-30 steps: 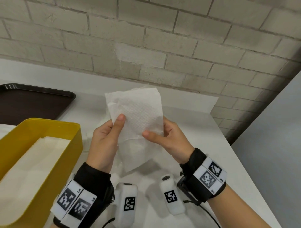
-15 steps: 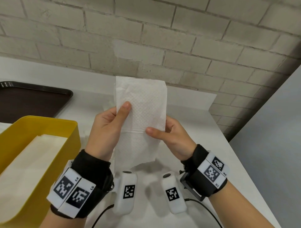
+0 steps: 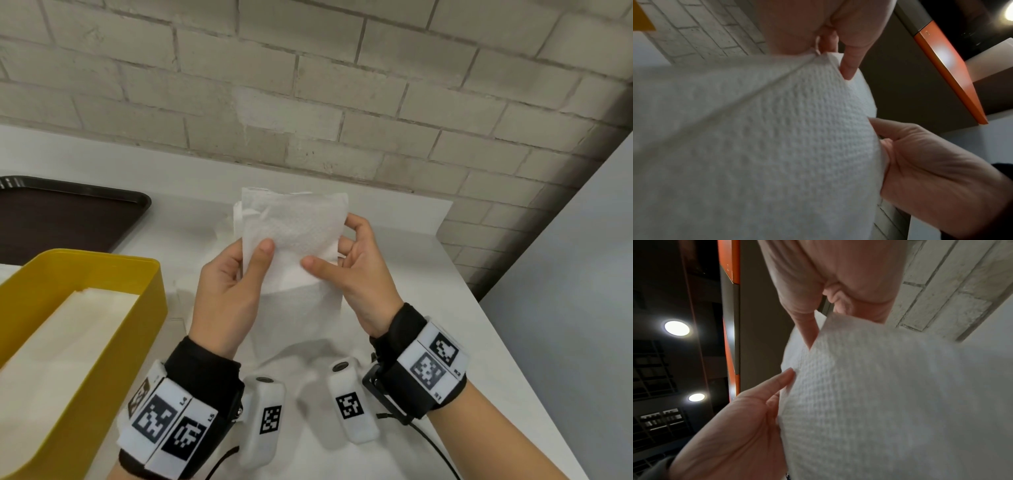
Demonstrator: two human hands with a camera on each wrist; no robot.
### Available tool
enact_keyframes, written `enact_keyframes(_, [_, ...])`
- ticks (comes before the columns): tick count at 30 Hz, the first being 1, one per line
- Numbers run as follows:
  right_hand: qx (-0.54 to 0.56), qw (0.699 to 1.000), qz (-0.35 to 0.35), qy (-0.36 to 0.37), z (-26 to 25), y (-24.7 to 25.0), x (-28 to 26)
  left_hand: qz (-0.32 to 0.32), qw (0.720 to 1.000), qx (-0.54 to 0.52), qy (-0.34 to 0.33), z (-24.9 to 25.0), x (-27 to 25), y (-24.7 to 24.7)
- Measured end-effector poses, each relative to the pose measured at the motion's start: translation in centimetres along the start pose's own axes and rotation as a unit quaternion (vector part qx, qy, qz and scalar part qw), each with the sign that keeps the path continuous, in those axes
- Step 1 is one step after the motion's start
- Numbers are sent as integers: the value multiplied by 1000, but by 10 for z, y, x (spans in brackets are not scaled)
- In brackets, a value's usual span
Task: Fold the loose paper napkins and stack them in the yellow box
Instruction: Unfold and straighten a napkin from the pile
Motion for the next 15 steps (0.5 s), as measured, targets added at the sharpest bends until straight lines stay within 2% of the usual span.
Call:
enact_keyframes(4, [-1, 1000, 12, -10, 5, -1, 0, 19, 1000, -12, -16, -3, -1, 2])
enact_keyframes(10, [-85, 995, 57, -8, 9, 1, -1, 7, 999, -1, -52, -3, 0, -1])
enact_keyframes(15, [-79, 995, 41, -41, 13, -7, 0, -10, 998, 0, -64, -7, -3, -6])
Point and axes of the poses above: each hand's wrist, its own x-axis towards the middle knuckle, its own y-axis out of the back of the hand, z = x × y, the point moved 5 cm from there along x, towards the middle knuckle, and after that the axes turned 11 degrees about -x, right-handed, at the moved point
